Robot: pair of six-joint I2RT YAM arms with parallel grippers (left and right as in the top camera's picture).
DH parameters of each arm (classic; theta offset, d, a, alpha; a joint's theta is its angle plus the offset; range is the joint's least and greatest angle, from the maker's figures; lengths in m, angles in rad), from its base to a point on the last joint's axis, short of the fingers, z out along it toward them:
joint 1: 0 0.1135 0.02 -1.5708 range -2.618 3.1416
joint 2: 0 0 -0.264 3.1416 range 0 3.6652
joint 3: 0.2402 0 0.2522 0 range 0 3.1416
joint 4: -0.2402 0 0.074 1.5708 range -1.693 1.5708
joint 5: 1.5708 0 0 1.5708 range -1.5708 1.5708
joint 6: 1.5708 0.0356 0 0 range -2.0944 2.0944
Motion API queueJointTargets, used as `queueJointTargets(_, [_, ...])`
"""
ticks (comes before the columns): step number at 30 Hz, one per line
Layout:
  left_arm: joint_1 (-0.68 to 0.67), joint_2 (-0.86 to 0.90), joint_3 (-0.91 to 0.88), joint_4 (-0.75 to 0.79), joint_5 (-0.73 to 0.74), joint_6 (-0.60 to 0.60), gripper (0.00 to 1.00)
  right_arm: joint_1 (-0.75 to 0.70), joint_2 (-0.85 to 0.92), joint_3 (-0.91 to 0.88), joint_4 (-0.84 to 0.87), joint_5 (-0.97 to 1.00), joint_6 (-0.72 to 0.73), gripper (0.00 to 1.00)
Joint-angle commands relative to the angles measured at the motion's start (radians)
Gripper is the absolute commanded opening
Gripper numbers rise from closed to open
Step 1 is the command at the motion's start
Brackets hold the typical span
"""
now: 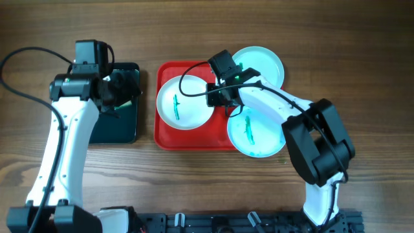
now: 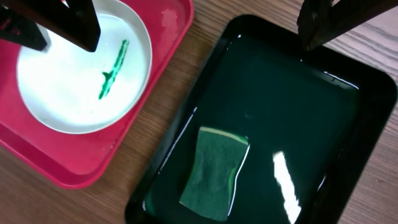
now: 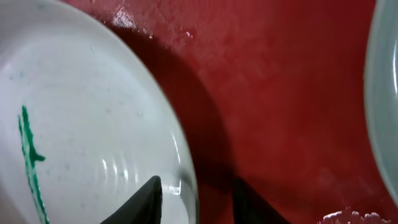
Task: Clean dirty plates on tray and stack at the side
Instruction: 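Move left gripper to the sponge and right gripper to the white plate rim, then grasp the green sponge with the left gripper and lift it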
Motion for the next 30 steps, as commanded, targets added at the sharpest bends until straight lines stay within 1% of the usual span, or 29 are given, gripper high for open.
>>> queueJointTargets(1, [0.006,0.016,0.014,0.015,-0.07,-0.017,0.92,0.003,0.042,0.019,0.021,0.031,0.049,0.27])
queueJointTargets(4, [0.006,0.016,0.014,0.018,-0.127,-0.017,0.86,0.003,0.049,0.019,0.028,0.031,0.063,0.12])
queueJointTargets(5, [0.005,0.019,0.013,0.019,-0.134,-0.017,0.84,0.003,0.053,0.019,0.027,0.034,0.071,0.05])
queueJointTargets(6, [0.005,0.023,0.013,0.018,-0.134,-0.017,0.81,0.003,0.053,0.019,0.027,0.034,0.068,0.04])
queueJointTargets(8, [0.005,0.044,0.012,0.03,-0.134,-0.016,0.8,0.003,0.053,0.019,0.019,0.034,0.068,0.04])
queueJointTargets(9, [0.006,0.058,0.012,0.04,-0.134,-0.015,0.77,0.003,0.053,0.019,0.014,0.034,0.067,0.04])
queueJointTargets(11, [0.005,0.097,0.012,0.068,-0.13,0.035,0.68,0.003,0.053,0.019,0.008,0.034,0.067,0.04])
queueJointTargets(12, [0.006,0.117,0.012,0.079,-0.13,0.06,0.59,0.003,0.053,0.019,0.007,0.034,0.068,0.04])
queueJointTargets(13, [0.006,0.134,0.012,0.089,-0.13,0.085,0.46,0.003,0.053,0.019,0.005,0.034,0.068,0.04])
queueJointTargets(14, [0.007,0.158,0.012,0.103,-0.13,0.115,0.42,0.003,0.053,0.019,0.004,0.034,0.067,0.04])
queueJointTargets(15, [0.008,0.181,0.012,0.119,-0.13,0.14,0.41,0.003,0.053,0.019,0.003,0.034,0.068,0.04])
queueJointTargets(17, [0.014,0.225,0.012,0.154,-0.13,0.169,0.41,0.003,0.053,0.019,0.001,0.034,0.068,0.04])
queueJointTargets(18, [0.02,0.24,0.012,0.168,-0.13,0.175,0.39,0.003,0.053,0.019,0.001,0.034,0.067,0.04])
queueJointTargets(19, [0.028,0.259,0.012,0.185,-0.13,0.191,0.35,0.003,0.053,0.019,0.001,0.034,0.067,0.04])
queueJointTargets(20, [0.035,0.274,0.012,0.199,-0.13,0.201,0.29,0.003,0.053,0.019,0.001,0.034,0.067,0.04])
queueJointTargets(21, [0.044,0.292,0.012,0.218,-0.13,0.221,0.17,0.003,0.053,0.019,0.001,0.034,0.067,0.04])
queueJointTargets(22, [0.053,0.306,0.012,0.234,-0.13,0.235,0.14,0.003,0.053,0.019,0.0,0.034,0.066,0.04])
queueJointTargets(24, [0.072,0.336,0.012,0.278,-0.13,0.283,0.12,0.003,0.053,0.019,0.001,0.034,0.062,0.04])
queueJointTargets(25, [0.081,0.348,0.012,0.298,-0.122,0.311,0.13,0.003,0.053,0.019,0.001,0.034,0.06,0.04])
queueJointTargets(26, [0.086,0.358,0.012,0.316,-0.102,0.341,0.17,0.003,0.053,0.019,0.001,0.034,0.06,0.04])
queueJointTargets(28, [0.091,0.373,0.012,0.349,-0.02,0.422,0.3,0.003,0.053,0.019,0.002,0.034,0.06,0.04])
queueJointTargets(30, [0.091,0.38,0.012,0.372,0.02,0.459,0.36,0.003,0.053,0.019,0.001,0.034,0.06,0.05])
